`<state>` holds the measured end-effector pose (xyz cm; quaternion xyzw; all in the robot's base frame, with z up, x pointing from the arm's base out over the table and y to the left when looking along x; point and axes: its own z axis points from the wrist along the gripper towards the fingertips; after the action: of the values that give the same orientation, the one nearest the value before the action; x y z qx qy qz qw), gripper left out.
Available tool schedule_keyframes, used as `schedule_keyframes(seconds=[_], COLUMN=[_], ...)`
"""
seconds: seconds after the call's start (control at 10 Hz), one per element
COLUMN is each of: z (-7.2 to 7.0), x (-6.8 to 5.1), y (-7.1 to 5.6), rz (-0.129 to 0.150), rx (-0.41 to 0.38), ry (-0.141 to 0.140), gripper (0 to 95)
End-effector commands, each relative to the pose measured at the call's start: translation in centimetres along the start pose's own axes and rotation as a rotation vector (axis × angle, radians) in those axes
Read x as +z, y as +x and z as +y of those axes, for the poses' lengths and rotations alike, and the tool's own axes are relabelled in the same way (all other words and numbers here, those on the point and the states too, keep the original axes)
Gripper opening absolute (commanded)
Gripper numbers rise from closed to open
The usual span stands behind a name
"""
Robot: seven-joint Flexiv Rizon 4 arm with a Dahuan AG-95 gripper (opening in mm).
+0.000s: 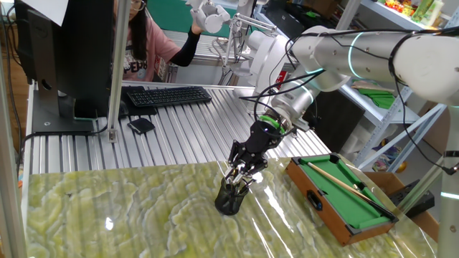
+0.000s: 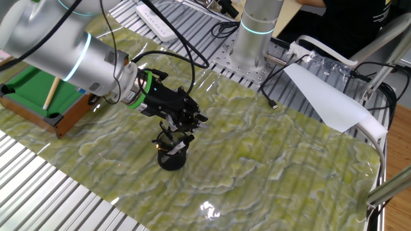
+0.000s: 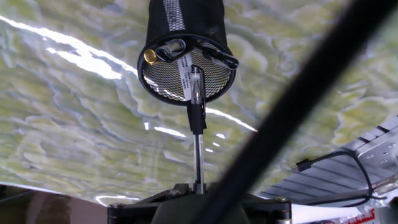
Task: Put the pen into the pen holder
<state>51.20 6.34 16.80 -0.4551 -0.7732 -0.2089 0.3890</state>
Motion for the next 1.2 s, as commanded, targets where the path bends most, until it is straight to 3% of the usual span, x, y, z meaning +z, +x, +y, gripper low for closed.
schedule_keyframes(seconds=[0.1, 0.6, 0.7, 1.2], z=[0.0, 0.0, 0.0, -0.7], x=[0.0, 0.0, 0.0, 0.6], y=[0.0, 0.0, 0.0, 1.0], rz=[-0.001, -0.007, -0.013, -0.058], rx=[0.001, 0.0, -0.001, -0.038], ry=[0.0, 0.001, -0.002, -0.002], gripper=[19.0, 19.0, 0.0, 0.0])
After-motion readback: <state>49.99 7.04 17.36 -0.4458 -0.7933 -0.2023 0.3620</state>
